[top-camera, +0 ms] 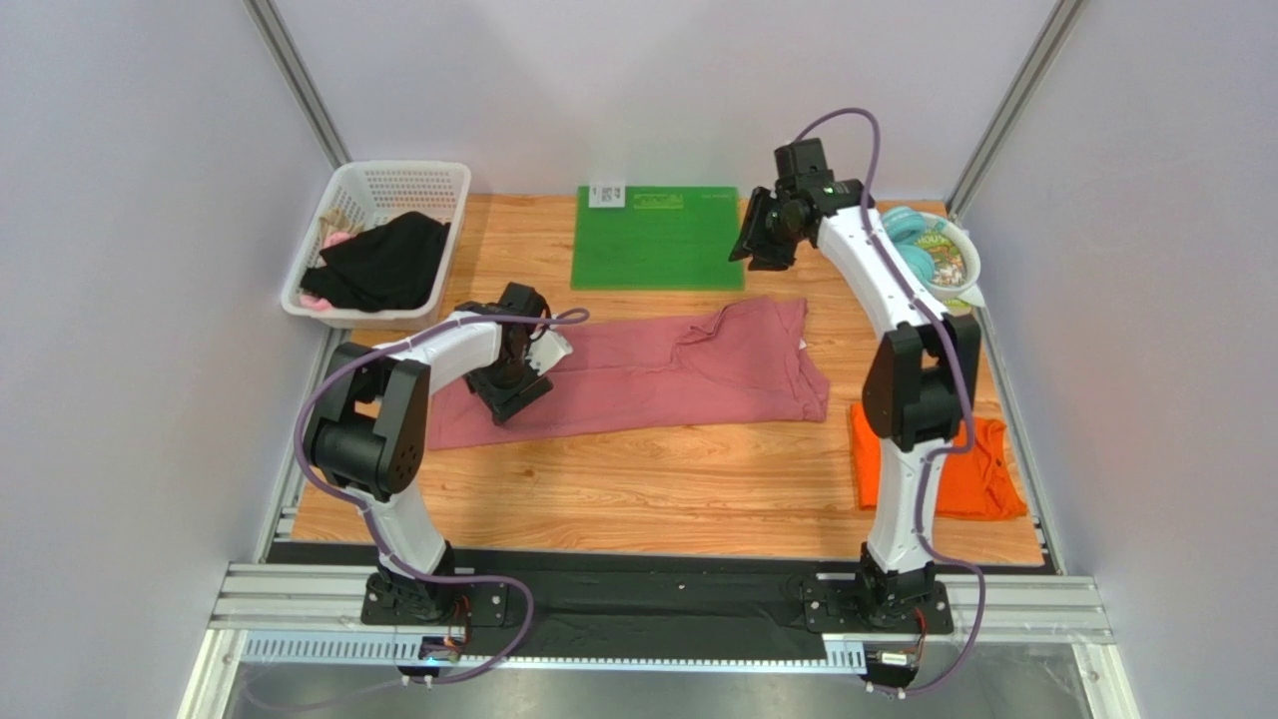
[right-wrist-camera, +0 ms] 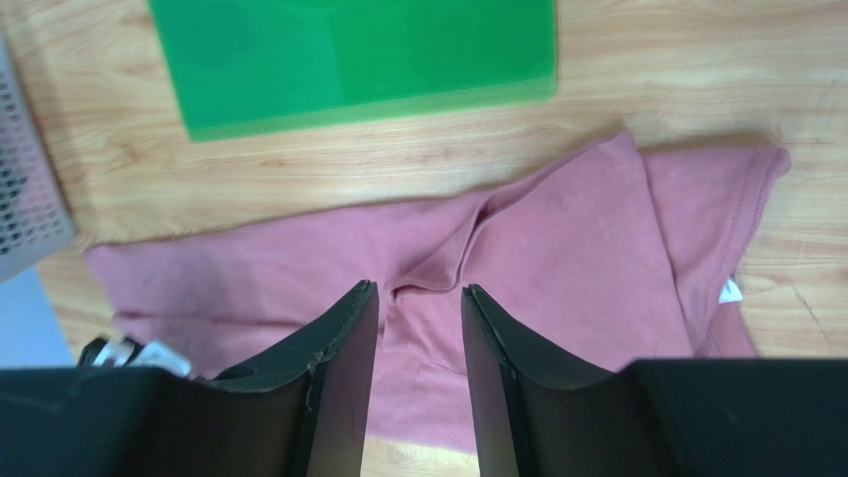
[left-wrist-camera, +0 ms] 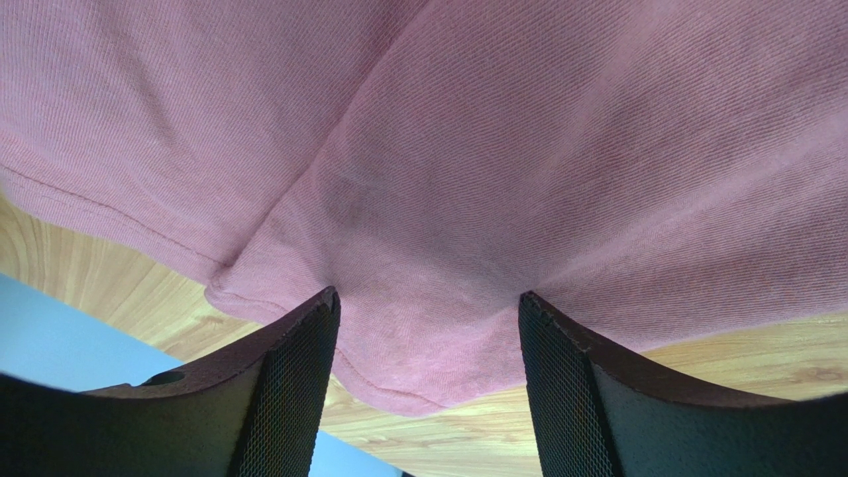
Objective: Fold and stack the t-shirts
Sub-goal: Fold the other side of the tshirt into a rectangle, then rotate the tshirt 90 degrees
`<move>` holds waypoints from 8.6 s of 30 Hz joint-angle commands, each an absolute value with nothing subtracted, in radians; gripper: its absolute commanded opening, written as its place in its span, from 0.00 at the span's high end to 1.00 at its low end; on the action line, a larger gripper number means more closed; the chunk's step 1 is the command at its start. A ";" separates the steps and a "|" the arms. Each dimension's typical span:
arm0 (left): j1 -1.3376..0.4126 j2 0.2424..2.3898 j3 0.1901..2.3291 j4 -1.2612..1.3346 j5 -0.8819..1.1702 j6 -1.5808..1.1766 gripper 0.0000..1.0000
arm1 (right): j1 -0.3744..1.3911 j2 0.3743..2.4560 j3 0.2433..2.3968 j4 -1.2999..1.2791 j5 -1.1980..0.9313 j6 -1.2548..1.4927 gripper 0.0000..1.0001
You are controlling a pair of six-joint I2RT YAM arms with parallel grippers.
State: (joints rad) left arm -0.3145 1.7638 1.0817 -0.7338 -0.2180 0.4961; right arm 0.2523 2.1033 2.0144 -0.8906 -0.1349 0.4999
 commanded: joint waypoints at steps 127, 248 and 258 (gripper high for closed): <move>-0.227 1.856 1.046 -0.410 -0.388 0.781 0.28 | 0.264 1.994 1.420 -0.991 0.106 0.618 0.60; -0.572 1.700 1.180 -0.891 0.057 0.472 0.29 | 0.247 2.463 2.121 -1.055 -0.248 0.514 0.48; -0.587 1.732 1.164 -0.891 0.086 0.472 0.29 | 0.212 2.566 2.269 -1.097 -0.288 0.506 0.48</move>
